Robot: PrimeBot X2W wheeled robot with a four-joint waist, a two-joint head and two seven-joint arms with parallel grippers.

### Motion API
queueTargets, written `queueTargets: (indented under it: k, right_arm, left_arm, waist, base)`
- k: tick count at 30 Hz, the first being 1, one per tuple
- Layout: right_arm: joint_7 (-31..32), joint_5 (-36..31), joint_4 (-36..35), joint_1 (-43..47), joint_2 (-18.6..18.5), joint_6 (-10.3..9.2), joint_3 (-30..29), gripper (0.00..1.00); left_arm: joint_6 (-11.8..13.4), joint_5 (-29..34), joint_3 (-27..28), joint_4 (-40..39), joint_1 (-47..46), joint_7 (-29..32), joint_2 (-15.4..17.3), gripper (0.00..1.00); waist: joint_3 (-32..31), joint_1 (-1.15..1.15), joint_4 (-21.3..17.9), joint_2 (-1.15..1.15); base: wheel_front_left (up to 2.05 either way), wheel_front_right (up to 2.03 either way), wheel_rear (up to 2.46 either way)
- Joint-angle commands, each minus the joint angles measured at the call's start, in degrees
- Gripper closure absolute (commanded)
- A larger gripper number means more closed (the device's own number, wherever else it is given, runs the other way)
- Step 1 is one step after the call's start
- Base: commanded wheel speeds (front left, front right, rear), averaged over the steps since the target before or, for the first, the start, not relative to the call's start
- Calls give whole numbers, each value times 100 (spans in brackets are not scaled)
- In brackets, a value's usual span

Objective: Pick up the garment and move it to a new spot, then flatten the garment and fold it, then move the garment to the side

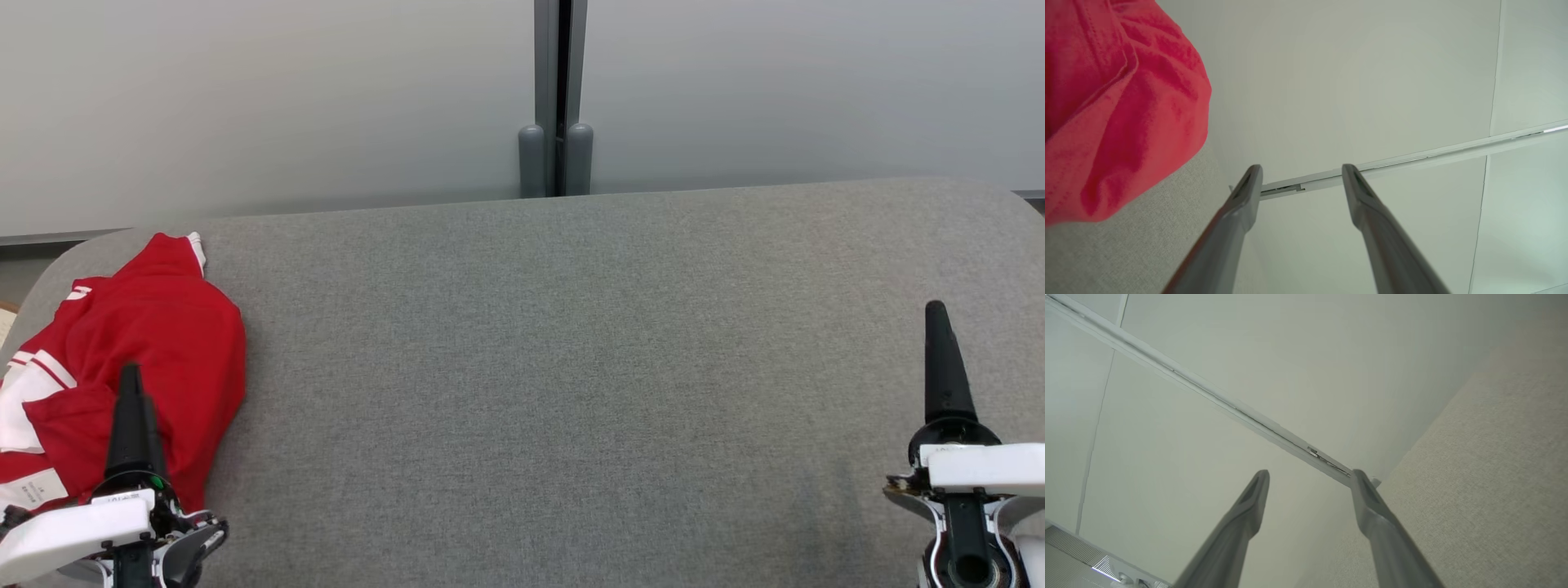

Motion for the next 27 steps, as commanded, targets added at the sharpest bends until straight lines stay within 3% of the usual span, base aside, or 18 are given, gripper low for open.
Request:
queueTargets:
  k: [1,13,27]
  right_arm:
    - [-87,-393,-307,-202,-70,1,72,0]
    - [-312,-1875,-549,-147,-192,1,385,0]
    - [-566,-3477,-350,-96,-175,1,519,0]
  left_arm:
    - [-5,226,90,-213,-222,-60,56,0]
    - [-6,1586,14,-775,-229,-279,61,0]
    - [486,4012,-1235,-1146,-9,-531,69,0]
  waist:
    - [11,0,6,0]
    - [52,0,22,0]
    - [128,0,14,0]
  base:
    - [0,0,0]
    - [0,0,0]
    - [0,0,0]
